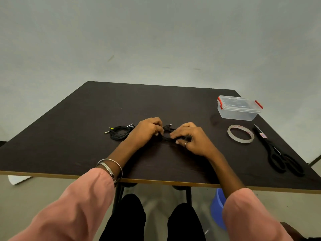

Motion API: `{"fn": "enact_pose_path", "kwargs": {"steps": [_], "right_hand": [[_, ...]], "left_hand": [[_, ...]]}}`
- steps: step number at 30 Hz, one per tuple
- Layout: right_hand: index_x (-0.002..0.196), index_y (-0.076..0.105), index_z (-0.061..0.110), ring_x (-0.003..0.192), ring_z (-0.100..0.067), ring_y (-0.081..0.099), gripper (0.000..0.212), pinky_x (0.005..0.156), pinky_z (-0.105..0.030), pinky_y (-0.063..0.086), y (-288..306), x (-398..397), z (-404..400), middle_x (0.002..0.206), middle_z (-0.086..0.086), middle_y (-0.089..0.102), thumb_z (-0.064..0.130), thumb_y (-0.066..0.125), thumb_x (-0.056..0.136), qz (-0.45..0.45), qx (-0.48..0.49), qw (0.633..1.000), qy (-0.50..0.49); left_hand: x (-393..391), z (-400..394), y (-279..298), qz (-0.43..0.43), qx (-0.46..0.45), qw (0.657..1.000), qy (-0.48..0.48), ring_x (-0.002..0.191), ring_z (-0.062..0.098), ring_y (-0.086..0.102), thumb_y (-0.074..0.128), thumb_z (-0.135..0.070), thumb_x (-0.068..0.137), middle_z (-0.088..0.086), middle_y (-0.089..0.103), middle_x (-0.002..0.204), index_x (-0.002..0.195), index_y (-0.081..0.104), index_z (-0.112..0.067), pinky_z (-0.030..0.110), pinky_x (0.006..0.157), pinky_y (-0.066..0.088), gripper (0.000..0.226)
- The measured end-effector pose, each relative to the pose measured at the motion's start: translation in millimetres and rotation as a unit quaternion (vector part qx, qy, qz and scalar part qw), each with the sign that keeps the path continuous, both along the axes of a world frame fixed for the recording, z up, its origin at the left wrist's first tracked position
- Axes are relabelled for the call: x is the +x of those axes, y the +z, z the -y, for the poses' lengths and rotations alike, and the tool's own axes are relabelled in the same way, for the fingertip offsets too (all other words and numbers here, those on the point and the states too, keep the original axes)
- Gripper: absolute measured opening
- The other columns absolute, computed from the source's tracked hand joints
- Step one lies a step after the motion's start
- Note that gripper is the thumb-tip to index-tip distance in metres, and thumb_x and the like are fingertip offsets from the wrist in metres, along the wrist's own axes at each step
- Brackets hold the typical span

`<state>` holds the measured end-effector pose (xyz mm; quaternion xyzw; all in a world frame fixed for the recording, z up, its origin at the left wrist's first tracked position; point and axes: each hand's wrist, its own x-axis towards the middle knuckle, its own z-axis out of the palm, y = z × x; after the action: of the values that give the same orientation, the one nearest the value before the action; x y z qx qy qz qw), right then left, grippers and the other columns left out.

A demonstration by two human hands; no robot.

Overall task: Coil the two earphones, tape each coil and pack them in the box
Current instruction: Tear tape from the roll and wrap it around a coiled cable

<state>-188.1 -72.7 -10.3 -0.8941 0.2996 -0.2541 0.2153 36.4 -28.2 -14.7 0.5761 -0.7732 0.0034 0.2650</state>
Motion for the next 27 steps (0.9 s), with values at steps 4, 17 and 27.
{"fn": "enact_pose_path", "kwargs": {"steps": [4,17,27], "right_hand": [[0.100,0.075,0.021,0.111,-0.007,0.057,0.027,0.096,-0.032,0.048,3,-6,-2,0.105,0.012,0.071,0.009,0.078,0.076,0.096,0.085,0.992,-0.014],[0.094,0.073,0.022,0.090,-0.014,0.067,0.020,0.082,-0.024,0.052,-1,0,5,0.094,0.001,0.073,0.005,0.067,0.086,0.192,0.155,0.956,-0.158],[0.100,0.072,0.003,0.093,-0.016,0.064,0.028,0.078,-0.007,0.044,42,-96,13,0.100,-0.008,0.071,-0.012,0.053,0.086,0.131,0.021,0.941,-0.313]], "left_hand": [[6,-6,8,0.034,-0.001,0.999,-0.041,0.077,0.013,0.059,0.066,0.004,0.074,0.003,0.066,0.103,0.086,0.077,-0.010,0.023,0.072,0.045,0.021],[3,-8,14,0.012,-0.054,0.998,0.030,0.094,0.024,0.066,0.048,0.018,0.061,0.002,0.070,0.101,0.095,0.076,-0.021,0.043,0.075,0.055,0.058],[-90,-4,34,-0.328,-0.081,0.941,-0.004,0.065,0.011,0.068,0.051,0.008,0.086,0.006,0.072,0.088,0.097,0.074,-0.010,0.029,0.067,0.059,0.031]]}}
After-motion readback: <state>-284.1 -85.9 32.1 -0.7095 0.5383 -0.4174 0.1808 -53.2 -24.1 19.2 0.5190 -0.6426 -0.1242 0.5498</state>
